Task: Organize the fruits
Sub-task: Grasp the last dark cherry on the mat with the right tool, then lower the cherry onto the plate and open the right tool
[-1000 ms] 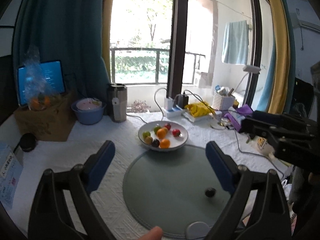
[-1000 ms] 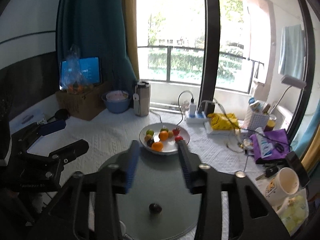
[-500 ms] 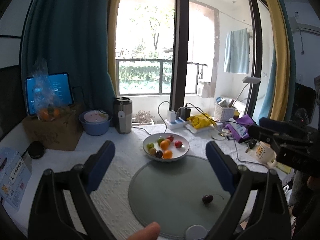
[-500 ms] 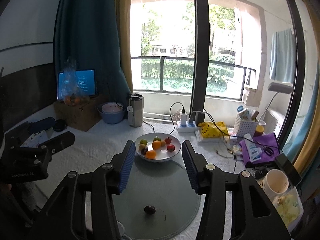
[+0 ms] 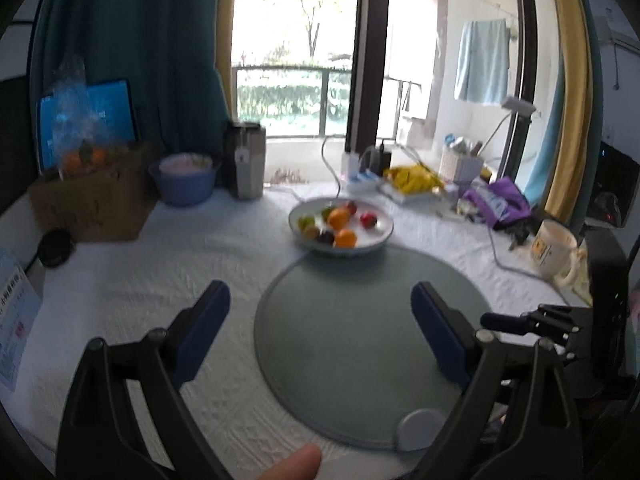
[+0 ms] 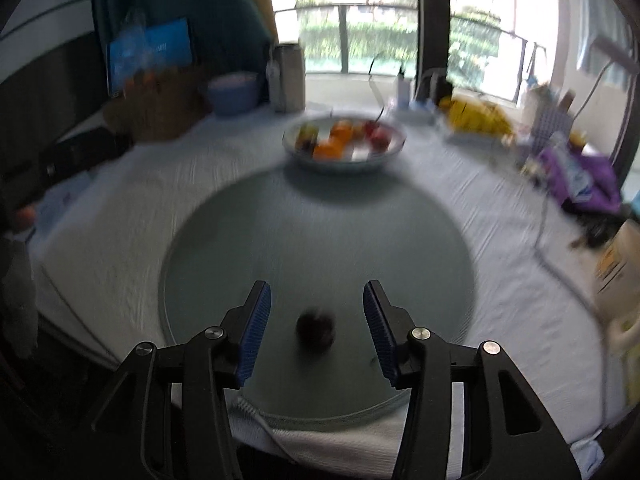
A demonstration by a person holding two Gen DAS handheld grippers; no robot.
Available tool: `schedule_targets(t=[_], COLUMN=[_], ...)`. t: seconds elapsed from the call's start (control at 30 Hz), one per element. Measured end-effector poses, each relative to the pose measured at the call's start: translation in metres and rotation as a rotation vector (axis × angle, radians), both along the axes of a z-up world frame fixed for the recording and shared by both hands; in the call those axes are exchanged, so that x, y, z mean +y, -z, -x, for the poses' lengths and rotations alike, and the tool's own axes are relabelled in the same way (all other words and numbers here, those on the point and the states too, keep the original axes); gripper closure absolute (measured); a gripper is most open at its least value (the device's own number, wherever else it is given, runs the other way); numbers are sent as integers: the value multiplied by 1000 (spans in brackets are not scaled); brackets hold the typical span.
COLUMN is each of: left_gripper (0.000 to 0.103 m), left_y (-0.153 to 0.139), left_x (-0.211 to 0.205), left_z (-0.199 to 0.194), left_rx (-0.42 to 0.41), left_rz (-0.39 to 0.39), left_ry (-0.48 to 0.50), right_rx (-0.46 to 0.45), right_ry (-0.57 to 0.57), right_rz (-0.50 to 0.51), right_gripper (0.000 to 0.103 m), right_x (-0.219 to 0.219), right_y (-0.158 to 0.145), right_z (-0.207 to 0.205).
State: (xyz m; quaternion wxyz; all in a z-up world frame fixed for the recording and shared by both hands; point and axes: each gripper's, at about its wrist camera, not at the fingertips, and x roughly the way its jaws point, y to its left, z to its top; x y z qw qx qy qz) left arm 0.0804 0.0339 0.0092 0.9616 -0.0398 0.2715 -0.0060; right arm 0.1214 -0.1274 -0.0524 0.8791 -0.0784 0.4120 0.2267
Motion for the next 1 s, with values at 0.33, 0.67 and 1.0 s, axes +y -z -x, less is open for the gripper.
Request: schedule_targets(t=[0.33,0.67,1.0], left_gripper=[10,10,10], left_y=[34,35,47], left_x=[6,19,39], left_z=[-17,-77,-177], left_rx=[89,104,132], left_rz=[11,5,10], left_ry=[-8,-15,-31], right_rx=[54,9,9], right_ry=[-8,-16,-67], right_rz=[57,36,21], right_gripper=[71,71,71], right_x=[8,21,47], right_y=[29,7,8], right_z=[-13,-92,-212])
